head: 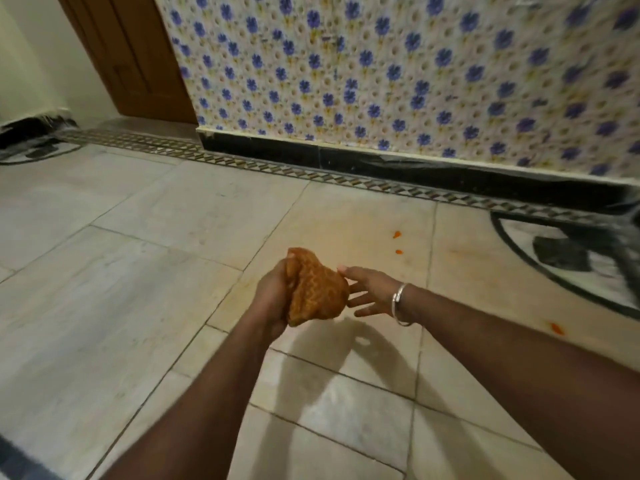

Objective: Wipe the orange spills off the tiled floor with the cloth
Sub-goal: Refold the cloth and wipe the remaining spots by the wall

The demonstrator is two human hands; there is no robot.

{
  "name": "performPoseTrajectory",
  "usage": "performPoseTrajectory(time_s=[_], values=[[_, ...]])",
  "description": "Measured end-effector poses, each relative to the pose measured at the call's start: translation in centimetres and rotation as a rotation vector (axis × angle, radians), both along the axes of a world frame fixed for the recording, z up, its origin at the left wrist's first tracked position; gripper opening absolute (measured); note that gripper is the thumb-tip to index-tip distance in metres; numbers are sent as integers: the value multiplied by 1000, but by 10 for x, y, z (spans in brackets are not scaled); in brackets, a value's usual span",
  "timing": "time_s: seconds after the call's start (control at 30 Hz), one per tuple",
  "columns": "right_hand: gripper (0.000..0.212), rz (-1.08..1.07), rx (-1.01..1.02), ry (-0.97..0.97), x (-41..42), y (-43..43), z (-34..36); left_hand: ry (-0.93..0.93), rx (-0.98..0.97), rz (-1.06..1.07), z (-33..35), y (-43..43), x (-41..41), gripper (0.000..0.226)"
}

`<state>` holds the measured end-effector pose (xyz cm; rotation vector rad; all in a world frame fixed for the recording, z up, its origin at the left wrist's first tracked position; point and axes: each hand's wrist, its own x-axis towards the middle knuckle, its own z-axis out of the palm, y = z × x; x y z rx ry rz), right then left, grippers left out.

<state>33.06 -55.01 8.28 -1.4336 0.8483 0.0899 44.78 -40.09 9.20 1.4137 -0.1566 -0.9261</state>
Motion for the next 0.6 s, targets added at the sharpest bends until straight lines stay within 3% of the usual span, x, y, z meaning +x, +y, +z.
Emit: performPoseTrajectory(time_s=[0.07,0.17,0.3,0.43,0.6], values=[[54,-26,106,-89,-8,-9,21,77,-160,-91,20,-12,-9,54],[54,-92,16,-209,-17,-23,51,145,-294,-244,44,-26,-24,68],[48,-170,-124,-288,-25,-37,79,-24,-323,-258,58,-38,-41,46],[53,-217,-160,-327,-33,-42,85,58,-353,-172,66,-44,-51,34],[68,-252,-595,-209,-34,-41,82,95,-349,-100,67,-54,-54,51]])
